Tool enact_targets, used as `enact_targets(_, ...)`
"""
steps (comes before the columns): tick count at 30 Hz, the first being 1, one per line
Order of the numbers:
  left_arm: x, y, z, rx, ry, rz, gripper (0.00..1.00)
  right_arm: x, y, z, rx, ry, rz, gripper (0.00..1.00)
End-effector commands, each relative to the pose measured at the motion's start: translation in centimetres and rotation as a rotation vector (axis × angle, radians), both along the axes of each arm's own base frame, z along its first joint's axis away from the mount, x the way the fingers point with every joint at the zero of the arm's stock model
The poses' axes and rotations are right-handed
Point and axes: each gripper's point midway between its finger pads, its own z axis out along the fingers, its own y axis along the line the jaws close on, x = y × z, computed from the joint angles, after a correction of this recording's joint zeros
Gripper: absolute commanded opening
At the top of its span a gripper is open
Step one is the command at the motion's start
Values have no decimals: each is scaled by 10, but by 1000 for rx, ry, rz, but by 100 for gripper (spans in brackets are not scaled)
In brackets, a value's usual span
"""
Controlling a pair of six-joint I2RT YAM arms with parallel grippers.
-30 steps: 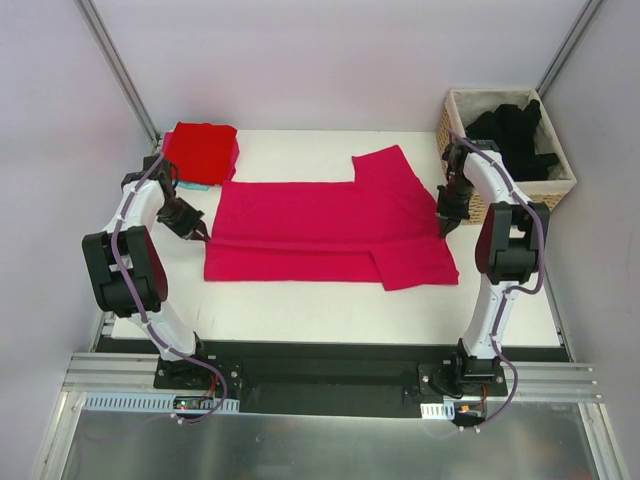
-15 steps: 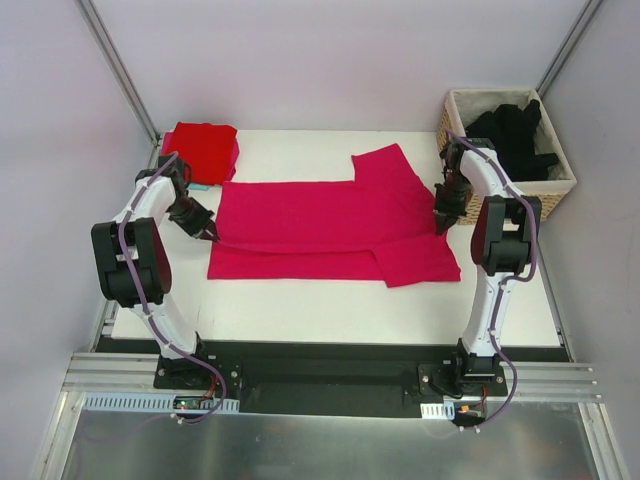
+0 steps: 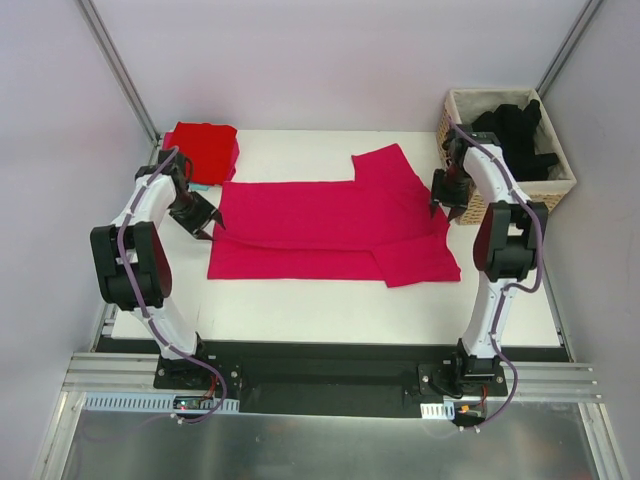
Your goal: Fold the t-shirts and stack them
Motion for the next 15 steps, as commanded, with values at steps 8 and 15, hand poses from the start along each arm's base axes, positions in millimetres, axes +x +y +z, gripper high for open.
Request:
enact_targets(8,10,-8,47,18,-131,-18,39,-2,18,104,79,-345,69,47)
enact_targets(15,-33,-7,13,40,-38,-47,35,-50,46,70,163,-239,156,37)
